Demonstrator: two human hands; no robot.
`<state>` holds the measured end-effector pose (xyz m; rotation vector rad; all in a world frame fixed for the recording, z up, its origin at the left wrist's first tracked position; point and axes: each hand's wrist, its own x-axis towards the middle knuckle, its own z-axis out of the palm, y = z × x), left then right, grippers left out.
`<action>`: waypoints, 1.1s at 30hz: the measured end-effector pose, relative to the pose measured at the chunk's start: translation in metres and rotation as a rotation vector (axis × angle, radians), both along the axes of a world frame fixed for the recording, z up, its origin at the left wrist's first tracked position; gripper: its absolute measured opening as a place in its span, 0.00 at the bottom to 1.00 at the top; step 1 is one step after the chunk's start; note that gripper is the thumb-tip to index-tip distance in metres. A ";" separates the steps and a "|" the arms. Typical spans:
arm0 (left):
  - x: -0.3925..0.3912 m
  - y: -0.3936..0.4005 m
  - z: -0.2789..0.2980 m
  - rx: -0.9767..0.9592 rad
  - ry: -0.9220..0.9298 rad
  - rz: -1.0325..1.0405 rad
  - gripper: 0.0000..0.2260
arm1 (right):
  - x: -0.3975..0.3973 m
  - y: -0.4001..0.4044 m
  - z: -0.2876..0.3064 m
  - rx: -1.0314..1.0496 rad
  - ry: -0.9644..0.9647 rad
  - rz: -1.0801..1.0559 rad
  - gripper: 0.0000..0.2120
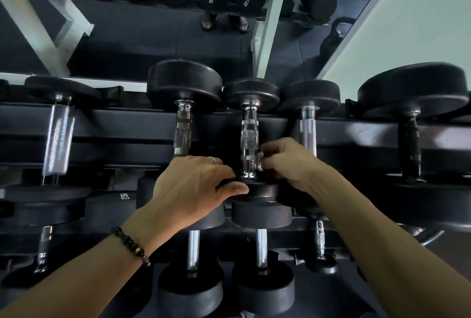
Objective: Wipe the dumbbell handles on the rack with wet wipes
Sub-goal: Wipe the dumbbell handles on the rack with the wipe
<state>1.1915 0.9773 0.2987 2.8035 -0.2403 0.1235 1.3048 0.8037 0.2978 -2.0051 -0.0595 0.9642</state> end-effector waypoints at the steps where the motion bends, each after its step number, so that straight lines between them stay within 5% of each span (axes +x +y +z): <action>1: 0.000 0.000 0.000 -0.002 0.001 0.003 0.39 | 0.003 -0.002 0.002 -0.045 -0.016 0.048 0.12; 6: 0.000 0.000 -0.001 -0.025 -0.012 0.003 0.38 | 0.022 0.013 0.000 0.217 0.045 -0.264 0.10; 11: 0.001 0.000 -0.003 0.004 -0.064 -0.005 0.36 | 0.015 -0.017 0.002 0.033 0.133 0.107 0.16; 16: 0.000 0.000 -0.006 0.005 -0.102 0.006 0.34 | 0.022 0.006 -0.005 0.365 0.200 -0.335 0.20; 22: 0.000 0.000 -0.005 0.022 -0.087 -0.005 0.35 | 0.020 -0.004 0.003 -0.034 0.115 0.114 0.15; 27: 0.000 0.000 -0.004 0.016 -0.067 0.006 0.37 | 0.046 0.025 0.001 0.391 0.113 -0.505 0.20; 33: 0.000 0.000 -0.004 -0.006 -0.084 0.018 0.36 | 0.025 0.008 0.003 0.294 0.250 -0.354 0.19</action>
